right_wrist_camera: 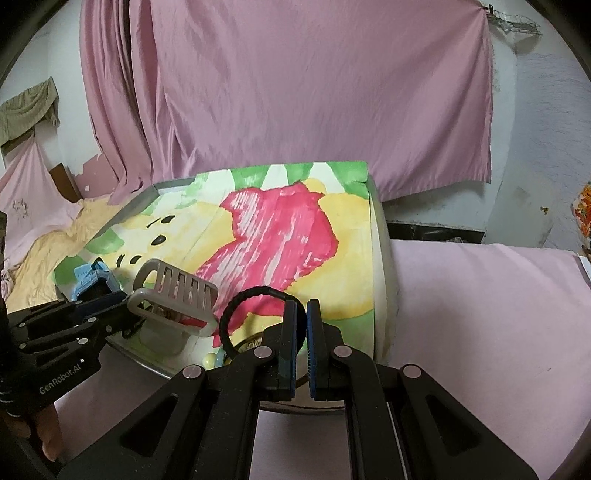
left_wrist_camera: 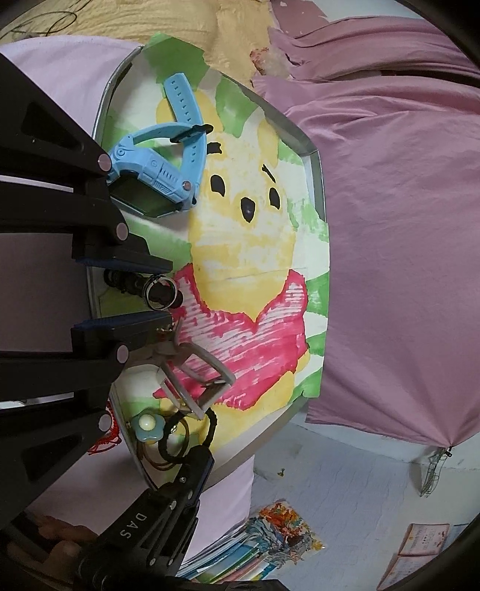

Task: Organize jewelry
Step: 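Carry the silver ring and black hair tie over the tray with both tools, then open both tools to drop the ring and hair tie into the tray, withdraw, then grasp the white hair clip with the left tool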

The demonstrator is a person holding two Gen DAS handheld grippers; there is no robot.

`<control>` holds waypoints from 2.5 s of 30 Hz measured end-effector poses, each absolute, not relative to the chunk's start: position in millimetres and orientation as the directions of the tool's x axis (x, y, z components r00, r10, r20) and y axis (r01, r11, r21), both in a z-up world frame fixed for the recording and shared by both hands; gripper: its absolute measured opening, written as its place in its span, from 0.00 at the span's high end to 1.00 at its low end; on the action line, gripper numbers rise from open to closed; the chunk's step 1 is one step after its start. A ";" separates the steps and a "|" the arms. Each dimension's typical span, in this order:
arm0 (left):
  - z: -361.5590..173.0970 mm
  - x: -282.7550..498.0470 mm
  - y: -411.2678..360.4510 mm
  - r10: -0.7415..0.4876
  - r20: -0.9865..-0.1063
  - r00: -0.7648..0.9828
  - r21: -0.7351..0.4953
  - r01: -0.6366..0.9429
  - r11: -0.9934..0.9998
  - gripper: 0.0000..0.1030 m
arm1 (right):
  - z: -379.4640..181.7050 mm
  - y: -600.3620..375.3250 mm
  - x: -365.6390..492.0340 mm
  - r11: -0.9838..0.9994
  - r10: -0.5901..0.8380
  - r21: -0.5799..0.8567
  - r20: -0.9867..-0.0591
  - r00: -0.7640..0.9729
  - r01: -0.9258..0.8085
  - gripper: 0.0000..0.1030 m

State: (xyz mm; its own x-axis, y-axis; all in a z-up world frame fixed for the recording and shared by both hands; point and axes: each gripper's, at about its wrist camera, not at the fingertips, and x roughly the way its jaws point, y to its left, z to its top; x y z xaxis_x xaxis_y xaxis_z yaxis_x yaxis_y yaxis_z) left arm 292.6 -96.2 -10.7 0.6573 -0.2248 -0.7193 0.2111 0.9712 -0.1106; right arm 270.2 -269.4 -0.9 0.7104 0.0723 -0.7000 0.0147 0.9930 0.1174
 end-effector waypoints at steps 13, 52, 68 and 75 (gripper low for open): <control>2.9 276.8 -93.2 -0.258 -0.678 0.689 -0.135 0.229 0.964 0.55 | 7.3 -274.3 255.6 0.990 0.092 0.140 -0.677 0.731 0.005 0.93; 30.6 116.9 -43.2 -0.224 -0.346 0.911 -0.153 0.180 0.972 0.00 | 46.6 -276.7 83.5 0.991 0.046 0.133 -0.269 0.962 -0.010 0.02; 7.4 92.9 -49.0 -0.202 -0.391 0.898 -0.148 0.155 0.977 0.00 | 28.1 -286.6 56.7 0.994 0.039 0.105 -0.315 0.948 -0.005 0.02; 4.4 98.7 -51.0 -0.215 -0.423 0.880 -0.157 0.162 0.974 0.00 | 26.9 -287.8 64.6 0.996 0.042 0.087 -0.348 0.937 -0.013 0.02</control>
